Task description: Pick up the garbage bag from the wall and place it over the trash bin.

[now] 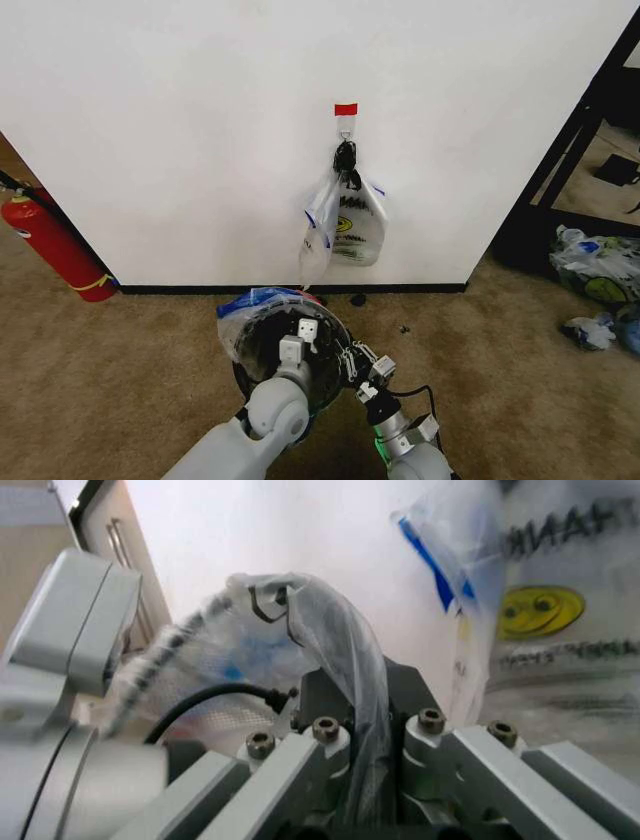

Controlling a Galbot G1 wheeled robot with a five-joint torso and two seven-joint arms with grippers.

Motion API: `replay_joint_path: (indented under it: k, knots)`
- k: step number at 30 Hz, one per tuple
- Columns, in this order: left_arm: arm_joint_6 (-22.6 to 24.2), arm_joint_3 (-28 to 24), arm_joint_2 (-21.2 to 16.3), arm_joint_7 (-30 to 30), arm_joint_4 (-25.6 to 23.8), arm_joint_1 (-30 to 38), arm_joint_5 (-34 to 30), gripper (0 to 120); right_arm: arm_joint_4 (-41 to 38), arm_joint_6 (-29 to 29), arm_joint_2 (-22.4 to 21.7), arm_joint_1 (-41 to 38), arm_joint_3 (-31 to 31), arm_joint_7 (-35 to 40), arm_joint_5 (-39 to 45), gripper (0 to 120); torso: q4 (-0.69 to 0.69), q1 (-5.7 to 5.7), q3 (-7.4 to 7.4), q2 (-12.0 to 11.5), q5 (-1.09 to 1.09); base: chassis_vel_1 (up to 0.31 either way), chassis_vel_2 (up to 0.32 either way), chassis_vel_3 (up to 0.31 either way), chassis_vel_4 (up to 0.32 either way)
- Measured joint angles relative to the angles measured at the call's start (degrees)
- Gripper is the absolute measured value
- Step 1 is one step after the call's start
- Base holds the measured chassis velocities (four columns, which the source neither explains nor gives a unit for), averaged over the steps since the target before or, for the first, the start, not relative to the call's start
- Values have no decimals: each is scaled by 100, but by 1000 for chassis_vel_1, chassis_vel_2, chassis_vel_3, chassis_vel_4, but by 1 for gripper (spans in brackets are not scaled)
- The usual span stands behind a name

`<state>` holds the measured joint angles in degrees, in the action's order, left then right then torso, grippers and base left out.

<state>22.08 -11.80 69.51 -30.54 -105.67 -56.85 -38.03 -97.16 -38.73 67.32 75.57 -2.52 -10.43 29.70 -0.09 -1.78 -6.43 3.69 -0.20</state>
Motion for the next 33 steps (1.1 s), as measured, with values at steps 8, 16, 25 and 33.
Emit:
replay_joint_path:
  k: [8,16,25,33]
  knots:
    - [48,125,-54,-28,-59,98,-169,0,25,-9,35,25,14,5,-8,1,2,0,0,0,0,0,0,0,0]
    - [51,1,-144,46,-368,-231,-107,0,134,93,112,-151,-17,302,202,1,2,0,0,0,0,0,0,0,0]
    - [-39,217,-421,87,-439,-381,140,0,191,96,144,-179,69,311,220,1,0,0,0,0,-1,0,0,0,0]
    - [-104,453,-733,209,-833,-734,148,0,223,86,157,-212,283,303,180,1,-1,0,0,0,-2,0,0,0,0]
